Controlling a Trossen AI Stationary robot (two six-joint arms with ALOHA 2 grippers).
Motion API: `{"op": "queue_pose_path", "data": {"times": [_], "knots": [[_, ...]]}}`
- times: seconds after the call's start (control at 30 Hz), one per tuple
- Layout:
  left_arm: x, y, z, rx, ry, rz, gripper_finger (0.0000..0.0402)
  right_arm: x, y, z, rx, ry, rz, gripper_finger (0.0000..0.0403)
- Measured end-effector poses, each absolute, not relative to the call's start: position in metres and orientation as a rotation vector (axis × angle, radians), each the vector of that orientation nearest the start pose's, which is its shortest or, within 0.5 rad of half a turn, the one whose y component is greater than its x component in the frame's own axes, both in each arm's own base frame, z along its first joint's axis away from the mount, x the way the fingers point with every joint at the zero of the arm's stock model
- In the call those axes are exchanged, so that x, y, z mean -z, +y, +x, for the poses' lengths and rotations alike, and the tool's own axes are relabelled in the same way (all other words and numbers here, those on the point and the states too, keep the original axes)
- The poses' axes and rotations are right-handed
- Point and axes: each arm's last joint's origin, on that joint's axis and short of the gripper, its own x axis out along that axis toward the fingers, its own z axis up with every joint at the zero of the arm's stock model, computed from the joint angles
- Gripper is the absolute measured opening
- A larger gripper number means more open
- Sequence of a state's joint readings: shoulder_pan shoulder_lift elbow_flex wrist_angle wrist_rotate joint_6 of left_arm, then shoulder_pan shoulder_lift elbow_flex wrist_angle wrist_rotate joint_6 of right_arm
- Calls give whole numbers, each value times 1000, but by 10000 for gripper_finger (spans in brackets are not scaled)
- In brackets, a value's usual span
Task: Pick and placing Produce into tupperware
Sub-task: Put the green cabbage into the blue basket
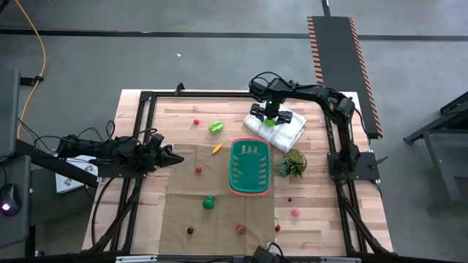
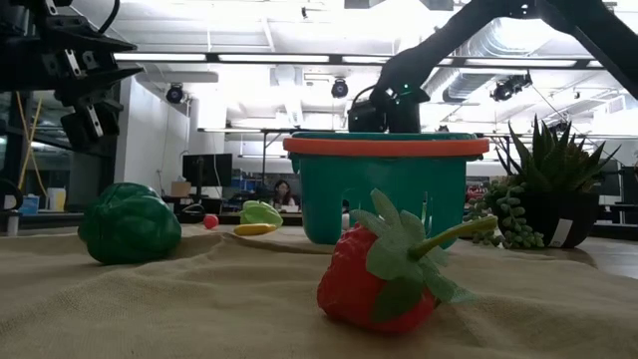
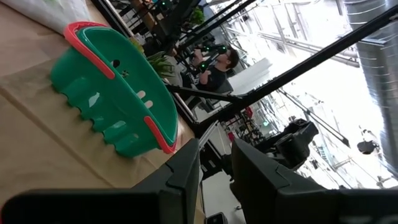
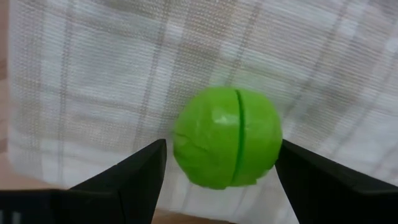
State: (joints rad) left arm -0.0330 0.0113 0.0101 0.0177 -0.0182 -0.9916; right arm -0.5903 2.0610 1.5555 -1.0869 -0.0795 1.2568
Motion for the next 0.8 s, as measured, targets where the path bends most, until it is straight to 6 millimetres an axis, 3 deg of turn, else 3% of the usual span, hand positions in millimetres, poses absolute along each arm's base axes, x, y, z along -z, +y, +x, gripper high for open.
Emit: {"op": "queue_pose_path", "data": {"times": [0.8], "knots": [[-168,-3,98,28,-1,-992,83,-168,-215,323,1389,1101,1446,284]]}}
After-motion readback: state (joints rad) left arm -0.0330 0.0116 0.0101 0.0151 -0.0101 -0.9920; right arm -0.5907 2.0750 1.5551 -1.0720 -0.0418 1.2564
